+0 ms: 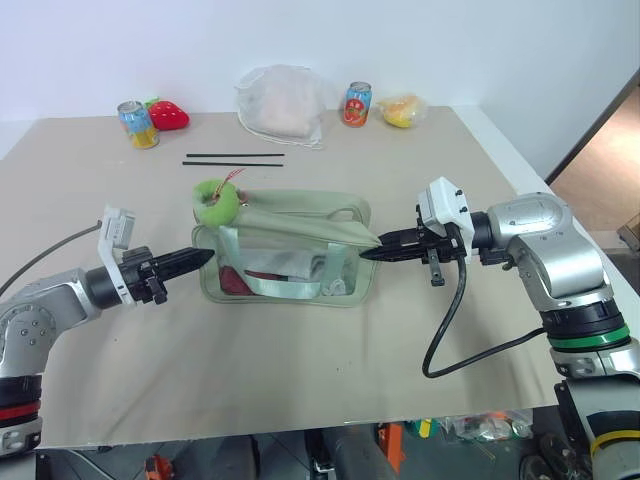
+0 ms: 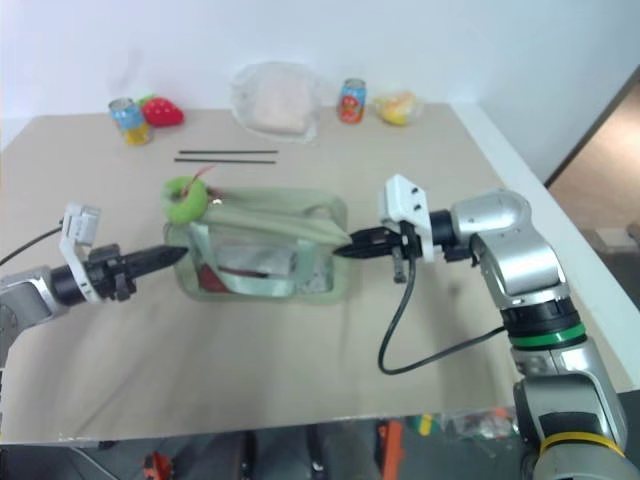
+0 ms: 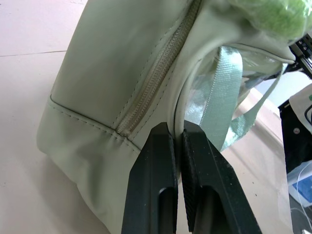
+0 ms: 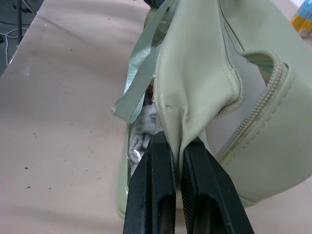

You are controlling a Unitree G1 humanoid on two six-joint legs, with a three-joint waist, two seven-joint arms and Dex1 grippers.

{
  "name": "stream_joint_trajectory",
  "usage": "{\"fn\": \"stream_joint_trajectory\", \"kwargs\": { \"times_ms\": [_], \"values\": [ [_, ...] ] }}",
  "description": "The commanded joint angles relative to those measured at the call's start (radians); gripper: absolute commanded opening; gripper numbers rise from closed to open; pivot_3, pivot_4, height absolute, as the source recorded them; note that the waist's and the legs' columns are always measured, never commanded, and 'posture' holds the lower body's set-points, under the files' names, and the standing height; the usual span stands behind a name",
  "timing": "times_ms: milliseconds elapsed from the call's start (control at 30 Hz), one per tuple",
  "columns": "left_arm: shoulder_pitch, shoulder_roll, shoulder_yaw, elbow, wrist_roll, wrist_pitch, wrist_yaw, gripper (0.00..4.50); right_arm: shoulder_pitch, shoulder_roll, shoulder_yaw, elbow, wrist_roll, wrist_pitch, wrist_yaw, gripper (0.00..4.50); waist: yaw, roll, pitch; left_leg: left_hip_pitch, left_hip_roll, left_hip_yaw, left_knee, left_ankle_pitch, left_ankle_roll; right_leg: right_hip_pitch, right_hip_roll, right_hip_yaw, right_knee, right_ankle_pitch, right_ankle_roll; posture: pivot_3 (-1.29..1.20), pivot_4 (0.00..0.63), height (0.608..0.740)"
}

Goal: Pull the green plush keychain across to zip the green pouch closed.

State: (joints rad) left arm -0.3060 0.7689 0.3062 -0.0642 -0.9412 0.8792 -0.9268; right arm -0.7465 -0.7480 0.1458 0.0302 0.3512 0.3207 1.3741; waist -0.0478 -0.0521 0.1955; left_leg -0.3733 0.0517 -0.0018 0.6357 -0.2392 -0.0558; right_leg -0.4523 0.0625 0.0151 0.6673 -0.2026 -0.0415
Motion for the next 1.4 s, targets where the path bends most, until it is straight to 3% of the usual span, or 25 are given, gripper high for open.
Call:
{"fn": "stream_joint_trajectory", "kwargs": {
  "times_ms": [33, 333, 467, 600, 700, 933, 1100, 1400],
  "values": [
    [0.009, -0.003, -0.003, -0.059, -0.003, -0.015, -0.030, 0.00, 0.004, -0.045, -0.021, -0.032, 0.046, 0.085, 0.046, 1.44, 0.002, 0.000, 0.000, 0.000, 0.000, 0.000, 0.000, 0.000, 0.000, 0.000, 0.000, 0.000, 0.000, 0.000, 0.000, 0.00, 0.150, 0.740],
    [0.039, -0.016, -0.026, -0.076, 0.023, -0.034, -0.036, 0.00, 0.010, -0.199, -0.124, -0.019, 0.110, 0.149, 0.113, 4.49, 0.003, 0.000, 0.000, 0.000, -0.002, 0.000, 0.001, 0.000, 0.000, 0.000, -0.001, 0.000, 0.000, 0.000, 0.000, 0.00, 0.150, 0.740],
    [0.041, -0.021, -0.034, -0.071, 0.031, -0.044, -0.041, 0.00, -0.095, -0.205, -0.197, 0.042, 0.148, 0.165, 0.085, 4.49, 0.000, 0.000, 0.000, 0.001, -0.002, 0.001, 0.001, 0.000, 0.000, 0.001, -0.002, 0.001, 0.000, 0.000, 0.000, 0.00, 0.150, 0.740],
    [0.030, -0.027, -0.045, -0.055, 0.040, -0.055, -0.051, 0.00, -0.204, -0.095, -0.218, 0.047, 0.187, 0.152, 0.006, 4.49, -0.001, 0.000, 0.000, 0.000, -0.002, 0.001, 0.001, 0.000, 0.000, 0.002, 0.000, 0.002, 0.000, 0.001, 0.001, 0.00, 0.150, 0.740],
    [0.022, -0.032, -0.053, -0.042, 0.054, -0.065, -0.062, 0.00, -0.226, 0.016, -0.160, -0.018, 0.178, 0.149, -0.052, 4.49, 0.000, 0.000, 0.000, 0.002, 0.000, 0.001, 0.000, 0.000, 0.000, 0.005, 0.001, 0.001, 0.000, 0.001, 0.001, 0.00, 0.150, 0.740],
    [0.012, -0.055, -0.063, -0.026, 0.071, -0.087, -0.076, 0.00, -0.296, 0.263, 0.056, -0.001, -0.047, -0.025, -0.201, 4.49, 0.002, 0.000, 0.000, 0.002, 0.000, 0.001, 0.001, 0.000, 0.000, 0.004, -0.001, 0.001, 0.000, 0.001, 0.001, 0.00, 0.150, 0.740],
    [0.007, -0.063, -0.071, -0.011, 0.085, -0.103, -0.082, 0.00, -0.367, 0.338, 0.151, 0.072, -0.167, -0.121, -0.220, 4.49, 0.011, 0.000, 0.000, 0.001, -0.001, 0.001, 0.002, 0.000, 0.000, 0.000, -0.003, 0.001, 0.000, 0.001, 0.001, 0.00, 0.150, 0.740],
    [-0.007, -0.081, -0.076, 0.013, 0.104, -0.116, -0.088, 0.00, -0.409, 0.398, 0.184, 0.067, -0.168, -0.124, -0.156, 4.49, 0.011, 0.000, 0.000, 0.001, -0.003, 0.001, 0.002, 0.000, 0.000, 0.001, -0.005, 0.001, 0.000, 0.001, 0.001, 0.00, 0.150, 0.740]
  ]
}}
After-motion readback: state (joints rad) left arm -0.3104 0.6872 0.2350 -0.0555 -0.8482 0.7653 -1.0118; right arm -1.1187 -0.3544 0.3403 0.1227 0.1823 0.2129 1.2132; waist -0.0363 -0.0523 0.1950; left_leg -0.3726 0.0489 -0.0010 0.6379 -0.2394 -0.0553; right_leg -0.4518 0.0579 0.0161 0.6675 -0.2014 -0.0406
